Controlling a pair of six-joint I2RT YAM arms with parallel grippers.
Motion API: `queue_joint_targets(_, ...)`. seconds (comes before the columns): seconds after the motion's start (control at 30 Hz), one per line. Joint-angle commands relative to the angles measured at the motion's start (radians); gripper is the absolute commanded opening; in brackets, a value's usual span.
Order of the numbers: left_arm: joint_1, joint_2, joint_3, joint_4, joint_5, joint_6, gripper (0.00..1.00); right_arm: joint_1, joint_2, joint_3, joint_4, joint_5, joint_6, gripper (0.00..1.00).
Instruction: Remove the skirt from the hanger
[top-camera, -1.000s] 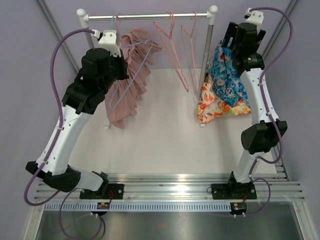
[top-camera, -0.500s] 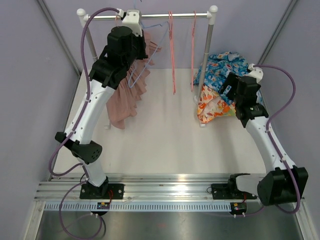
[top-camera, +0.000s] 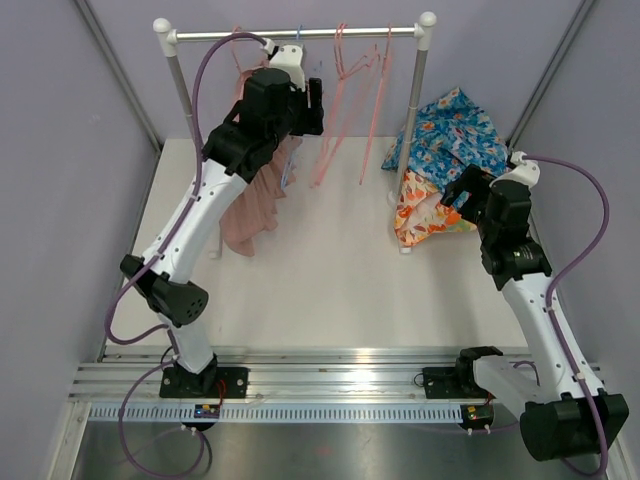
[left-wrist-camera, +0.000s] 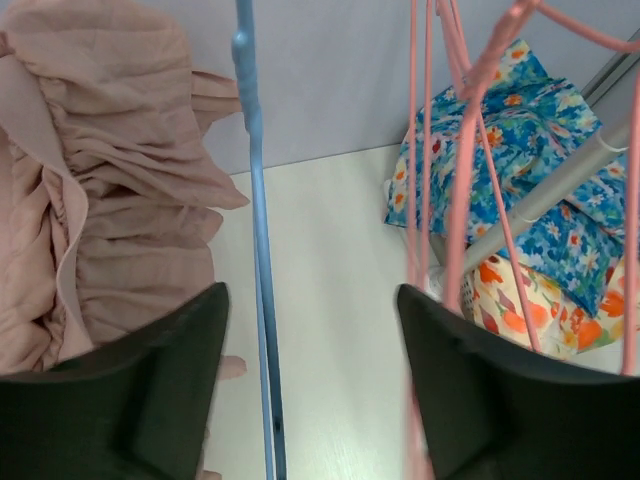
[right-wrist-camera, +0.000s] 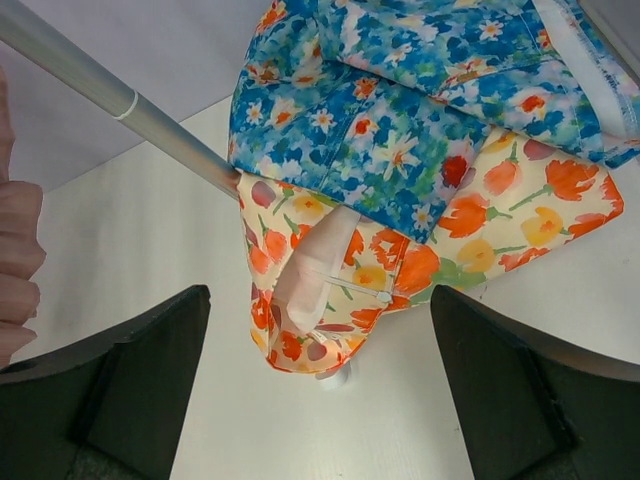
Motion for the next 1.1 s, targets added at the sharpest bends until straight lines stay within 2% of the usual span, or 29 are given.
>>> queue_joint_targets(0.0,-0.016,-0.136,0.014,0.020,-0.038,-0.002,0.76,0.003,-0.041,-0.015,-0.017,-0.029,0.024,0.99)
queue_joint_targets(0.07,-0.016,-0.176,0.008,0.004,-0.096,0.006,0.88,0.003,-0.070,-0.021,-0.030,-0.037,0.027,0.99)
queue_joint_targets(0.1,-0.016,-0.204,-0.012,0.006,-0.115,0.015,0.91,0.005,-0.077,-0.025,-0.034,-0.039,0.027,0.99)
queue_joint_targets(0.23,-0.009,-0.311,-0.066,0.009,-0.201,0.078,0.97,0.003,-0.116,-0.032,-0.071,-0.040,0.021,1.00)
queue_joint_targets(0.33,0.015,-0.330,-0.092,-0.025,-0.247,0.099,0.99,0.005,-0.139,-0.036,-0.089,-0.042,0.015,1.00)
queue_joint_targets(0.53,0.127,-0.347,-0.152,-0.034,-0.170,0.076,0.99,0.003,-0.166,-0.044,-0.122,-0.052,0.006,0.99)
queue_joint_targets(0.73,0.241,-0.286,-0.145,-0.024,-0.019,0.038,0.97,0.003,-0.180,-0.055,-0.137,-0.048,-0.011,0.99)
queue_joint_targets(0.97,0.258,-0.189,-0.096,-0.005,0.077,0.032,0.89,0.003,-0.168,-0.056,-0.129,-0.046,-0.016,1.00)
queue_joint_targets(1.0,0.259,-0.177,-0.083,-0.007,0.086,0.029,0.83,0.005,-0.165,-0.056,-0.126,-0.046,-0.016,0.99)
queue_joint_targets(1.07,0.261,-0.148,-0.075,-0.011,0.100,0.024,0.79,0.003,-0.162,-0.059,-0.123,-0.046,-0.017,0.99)
